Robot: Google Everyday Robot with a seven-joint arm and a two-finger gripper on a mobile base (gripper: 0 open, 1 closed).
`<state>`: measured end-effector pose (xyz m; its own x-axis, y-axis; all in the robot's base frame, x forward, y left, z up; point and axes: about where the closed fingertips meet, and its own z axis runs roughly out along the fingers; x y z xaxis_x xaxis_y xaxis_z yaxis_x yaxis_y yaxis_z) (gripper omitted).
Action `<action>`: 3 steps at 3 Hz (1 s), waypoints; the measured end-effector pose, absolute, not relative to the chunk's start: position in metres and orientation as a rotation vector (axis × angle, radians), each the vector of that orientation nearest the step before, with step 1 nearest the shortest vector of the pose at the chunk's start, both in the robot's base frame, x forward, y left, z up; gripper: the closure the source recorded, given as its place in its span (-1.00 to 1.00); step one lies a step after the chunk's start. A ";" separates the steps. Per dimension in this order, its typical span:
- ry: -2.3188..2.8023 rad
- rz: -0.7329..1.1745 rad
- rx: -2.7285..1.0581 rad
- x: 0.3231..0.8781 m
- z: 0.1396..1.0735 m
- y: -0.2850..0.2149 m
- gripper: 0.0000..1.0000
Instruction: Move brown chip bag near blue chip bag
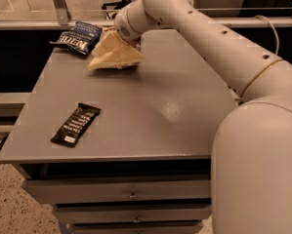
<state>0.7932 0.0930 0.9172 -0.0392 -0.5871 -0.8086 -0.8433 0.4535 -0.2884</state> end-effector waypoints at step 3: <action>1.582 0.257 -1.106 0.743 0.963 -0.096 -1.00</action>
Offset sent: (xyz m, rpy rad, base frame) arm -0.0501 -0.2038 0.0565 0.1729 -0.1896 -0.0563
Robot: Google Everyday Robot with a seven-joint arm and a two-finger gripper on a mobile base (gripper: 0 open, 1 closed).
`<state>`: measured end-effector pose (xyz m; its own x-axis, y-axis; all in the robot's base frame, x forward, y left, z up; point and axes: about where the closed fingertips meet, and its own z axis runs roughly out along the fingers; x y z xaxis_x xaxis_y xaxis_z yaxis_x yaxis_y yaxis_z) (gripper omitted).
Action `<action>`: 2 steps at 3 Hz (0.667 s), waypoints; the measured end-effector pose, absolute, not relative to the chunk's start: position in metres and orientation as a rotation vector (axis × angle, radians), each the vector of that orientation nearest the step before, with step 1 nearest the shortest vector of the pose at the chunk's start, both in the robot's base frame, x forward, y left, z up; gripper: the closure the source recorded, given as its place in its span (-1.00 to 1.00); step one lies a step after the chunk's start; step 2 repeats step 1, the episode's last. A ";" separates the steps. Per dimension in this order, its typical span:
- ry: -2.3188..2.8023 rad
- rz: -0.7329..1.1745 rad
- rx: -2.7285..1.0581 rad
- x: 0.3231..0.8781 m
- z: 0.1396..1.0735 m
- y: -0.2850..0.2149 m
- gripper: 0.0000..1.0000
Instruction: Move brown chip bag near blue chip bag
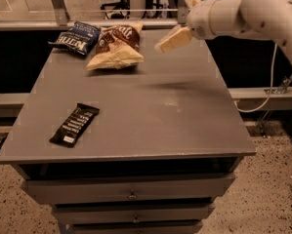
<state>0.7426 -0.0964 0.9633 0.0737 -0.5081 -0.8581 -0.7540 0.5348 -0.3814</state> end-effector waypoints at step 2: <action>1.585 0.214 -1.097 0.738 0.963 -0.125 -1.00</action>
Offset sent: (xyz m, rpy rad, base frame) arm 0.0000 0.0000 0.0000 0.0000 0.0000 0.0000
